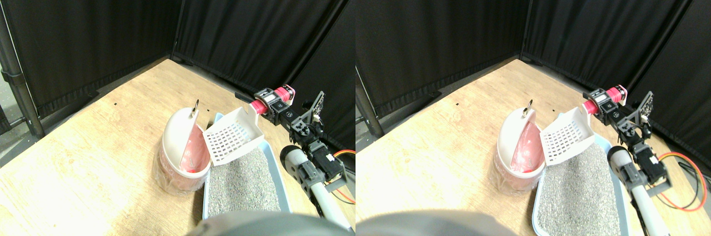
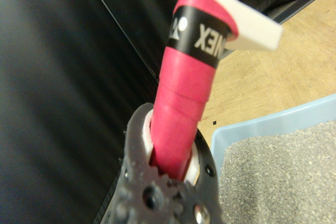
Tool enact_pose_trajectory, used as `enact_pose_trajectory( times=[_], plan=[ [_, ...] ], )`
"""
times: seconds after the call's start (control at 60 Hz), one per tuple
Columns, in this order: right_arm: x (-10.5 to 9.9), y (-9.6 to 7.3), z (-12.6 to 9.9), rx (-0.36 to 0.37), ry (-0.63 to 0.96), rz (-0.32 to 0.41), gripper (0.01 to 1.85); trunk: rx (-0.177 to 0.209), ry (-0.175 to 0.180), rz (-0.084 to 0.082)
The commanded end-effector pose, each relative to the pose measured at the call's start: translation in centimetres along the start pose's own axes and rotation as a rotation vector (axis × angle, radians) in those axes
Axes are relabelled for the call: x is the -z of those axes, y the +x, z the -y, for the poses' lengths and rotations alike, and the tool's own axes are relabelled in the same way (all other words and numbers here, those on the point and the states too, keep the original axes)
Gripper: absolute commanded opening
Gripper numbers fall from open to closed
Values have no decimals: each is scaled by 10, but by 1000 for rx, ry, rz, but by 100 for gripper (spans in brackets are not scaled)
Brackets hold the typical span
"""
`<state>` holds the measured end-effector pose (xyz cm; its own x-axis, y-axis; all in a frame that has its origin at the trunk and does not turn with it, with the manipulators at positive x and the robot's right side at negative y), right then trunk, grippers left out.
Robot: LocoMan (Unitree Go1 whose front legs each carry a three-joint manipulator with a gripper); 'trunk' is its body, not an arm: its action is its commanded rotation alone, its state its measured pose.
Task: Scoop (unimanual)
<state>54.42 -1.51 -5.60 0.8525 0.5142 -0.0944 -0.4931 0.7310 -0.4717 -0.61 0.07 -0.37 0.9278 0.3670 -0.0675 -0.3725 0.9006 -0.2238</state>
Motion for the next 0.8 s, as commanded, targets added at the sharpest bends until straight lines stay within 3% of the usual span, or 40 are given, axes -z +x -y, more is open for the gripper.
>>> enact_pose_trajectory(
  times=[0.017,0.283,0.367,0.8],
  plan=[
    [-9,0,3,21,-6,60,5,-7,7,-28],
    [-5,-5,7,47,-3,72,18,13,15,-25],
    [-1,-8,12,63,33,72,5,20,19,-25],
    [31,-31,45,201,162,110,5,82,50,-34]
  ],
)
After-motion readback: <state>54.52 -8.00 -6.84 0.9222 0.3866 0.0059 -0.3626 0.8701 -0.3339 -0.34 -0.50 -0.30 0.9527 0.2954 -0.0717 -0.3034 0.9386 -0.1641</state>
